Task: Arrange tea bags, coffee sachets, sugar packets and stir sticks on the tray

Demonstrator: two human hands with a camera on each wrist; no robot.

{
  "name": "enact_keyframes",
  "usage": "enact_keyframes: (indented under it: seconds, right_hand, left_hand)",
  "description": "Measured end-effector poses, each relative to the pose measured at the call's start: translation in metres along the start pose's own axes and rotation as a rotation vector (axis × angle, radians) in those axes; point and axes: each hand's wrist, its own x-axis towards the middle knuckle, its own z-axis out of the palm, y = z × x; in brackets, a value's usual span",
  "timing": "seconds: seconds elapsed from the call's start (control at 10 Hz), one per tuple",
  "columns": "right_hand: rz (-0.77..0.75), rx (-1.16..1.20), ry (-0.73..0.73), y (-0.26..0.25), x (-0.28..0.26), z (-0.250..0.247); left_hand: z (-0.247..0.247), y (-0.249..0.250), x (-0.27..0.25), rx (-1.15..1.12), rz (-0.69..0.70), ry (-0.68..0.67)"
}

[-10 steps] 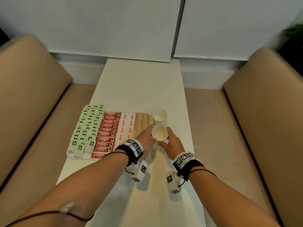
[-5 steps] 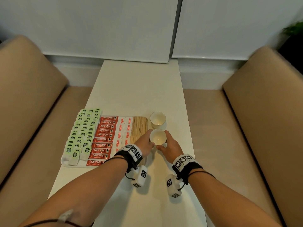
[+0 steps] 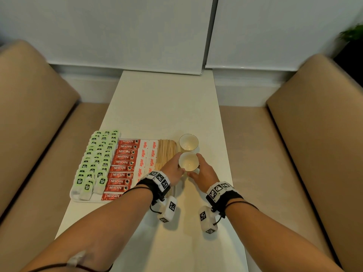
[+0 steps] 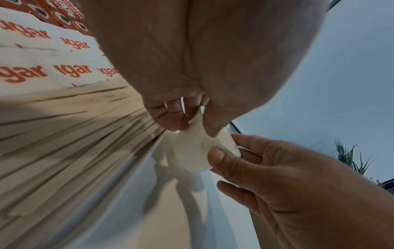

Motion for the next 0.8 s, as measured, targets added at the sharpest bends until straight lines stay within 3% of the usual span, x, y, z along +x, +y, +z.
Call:
enact_keyframes:
  seconds: [0.6, 0.8]
  right_hand:
    - [0.098, -0.071, -0.054, -0.005, -0.002, -0.007]
    - [0.094, -0.277, -0.073, -0.016, -0.008, -0.026]
  left_hand:
    - [-0.001, -0.002, 0.0, -0.039, -0.026, -0.033]
    - [-0.018, 0.004, -0.014, 0.018, -0.096, 0.083]
